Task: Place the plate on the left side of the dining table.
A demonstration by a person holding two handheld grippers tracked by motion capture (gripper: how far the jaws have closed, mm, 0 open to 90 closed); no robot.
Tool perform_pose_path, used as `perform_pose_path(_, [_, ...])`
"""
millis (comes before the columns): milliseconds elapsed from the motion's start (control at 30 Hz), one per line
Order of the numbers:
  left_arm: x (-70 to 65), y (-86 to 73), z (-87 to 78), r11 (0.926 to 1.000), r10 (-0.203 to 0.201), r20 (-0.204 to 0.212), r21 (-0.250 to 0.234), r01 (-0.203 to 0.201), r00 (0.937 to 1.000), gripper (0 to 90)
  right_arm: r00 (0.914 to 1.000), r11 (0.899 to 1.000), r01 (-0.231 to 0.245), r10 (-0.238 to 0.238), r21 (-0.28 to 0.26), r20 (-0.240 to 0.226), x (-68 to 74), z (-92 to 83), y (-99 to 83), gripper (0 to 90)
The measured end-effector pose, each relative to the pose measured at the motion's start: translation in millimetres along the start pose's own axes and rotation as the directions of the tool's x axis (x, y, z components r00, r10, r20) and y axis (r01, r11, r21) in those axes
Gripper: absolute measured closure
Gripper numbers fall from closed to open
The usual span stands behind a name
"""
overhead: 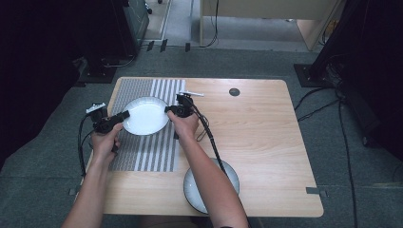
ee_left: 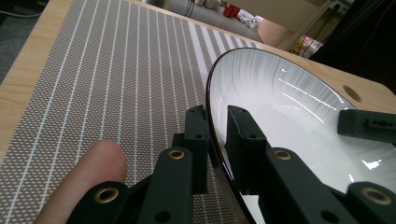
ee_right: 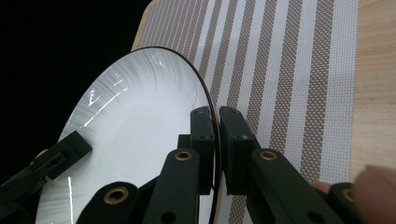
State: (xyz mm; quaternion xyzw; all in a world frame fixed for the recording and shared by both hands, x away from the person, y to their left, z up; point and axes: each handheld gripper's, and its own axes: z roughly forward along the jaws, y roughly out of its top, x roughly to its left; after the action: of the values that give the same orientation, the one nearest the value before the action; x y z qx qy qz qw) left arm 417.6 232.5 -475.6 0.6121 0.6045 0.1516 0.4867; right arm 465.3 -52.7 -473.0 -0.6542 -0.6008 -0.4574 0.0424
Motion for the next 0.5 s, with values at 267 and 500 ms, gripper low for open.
perform_pose_path(267, [11.6,-3.7,18.7,1.0000,0.000,-0.021,0.009,0.000,0.9998,79.2,0.9992,1.000,0.003,-0.002,-0.025,0.040,-4.2,21.4,1.0,84.2])
perform_pose_path(500, [10.8,-7.6,24.4,0.9996,0.010,-0.060,0.026,-0.009,0.9981,77.0,0.9958,0.998,0.050,-0.047,-0.038,0.079,-6.5,30.5,2.1,83.9])
